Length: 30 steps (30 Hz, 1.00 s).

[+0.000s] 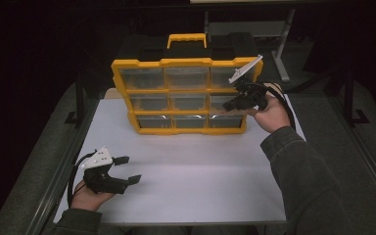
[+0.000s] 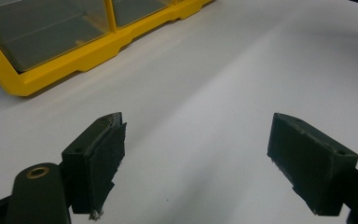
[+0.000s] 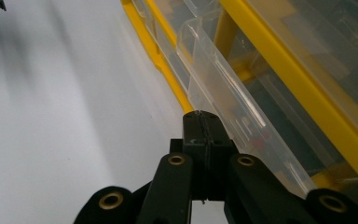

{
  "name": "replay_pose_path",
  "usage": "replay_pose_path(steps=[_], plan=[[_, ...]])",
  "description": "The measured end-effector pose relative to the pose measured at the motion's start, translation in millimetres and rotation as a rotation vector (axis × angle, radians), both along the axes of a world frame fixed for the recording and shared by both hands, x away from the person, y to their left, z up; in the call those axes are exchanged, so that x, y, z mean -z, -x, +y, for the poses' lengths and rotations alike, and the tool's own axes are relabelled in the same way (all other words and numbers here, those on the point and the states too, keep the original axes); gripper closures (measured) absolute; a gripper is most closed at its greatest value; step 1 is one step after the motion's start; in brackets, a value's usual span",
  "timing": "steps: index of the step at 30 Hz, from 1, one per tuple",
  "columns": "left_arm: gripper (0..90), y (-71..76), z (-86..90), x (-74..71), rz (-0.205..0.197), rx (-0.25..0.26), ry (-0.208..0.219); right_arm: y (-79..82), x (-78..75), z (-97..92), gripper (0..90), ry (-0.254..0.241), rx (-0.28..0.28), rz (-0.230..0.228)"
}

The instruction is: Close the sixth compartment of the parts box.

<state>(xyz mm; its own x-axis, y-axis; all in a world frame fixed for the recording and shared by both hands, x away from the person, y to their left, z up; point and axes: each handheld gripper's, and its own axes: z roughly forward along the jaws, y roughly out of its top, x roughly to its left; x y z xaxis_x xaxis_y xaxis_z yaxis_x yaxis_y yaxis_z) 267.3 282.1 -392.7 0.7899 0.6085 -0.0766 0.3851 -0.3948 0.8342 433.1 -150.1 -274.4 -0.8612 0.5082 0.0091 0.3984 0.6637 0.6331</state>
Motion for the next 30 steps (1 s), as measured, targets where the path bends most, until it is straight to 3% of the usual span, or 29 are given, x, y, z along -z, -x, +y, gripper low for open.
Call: replay_pose_path(steps=[7,10,30], plan=[[18.5,0.2,-0.5,-0.1,-0.002,0.0,0.002,1.2,-5.8,-2.4,89.0,-0.012,0.015,-0.007],[18.5,0.5,-0.9,0.0,0.002,-0.002,0.002,1.2,-7.2,-2.6,89.0,0.005,0.022,-0.021],[18.5,1.1,-0.9,-0.4,0.002,-0.001,0.003,-6.0,-5.5,-3.9,89.1,-0.007,0.073,-0.045]])
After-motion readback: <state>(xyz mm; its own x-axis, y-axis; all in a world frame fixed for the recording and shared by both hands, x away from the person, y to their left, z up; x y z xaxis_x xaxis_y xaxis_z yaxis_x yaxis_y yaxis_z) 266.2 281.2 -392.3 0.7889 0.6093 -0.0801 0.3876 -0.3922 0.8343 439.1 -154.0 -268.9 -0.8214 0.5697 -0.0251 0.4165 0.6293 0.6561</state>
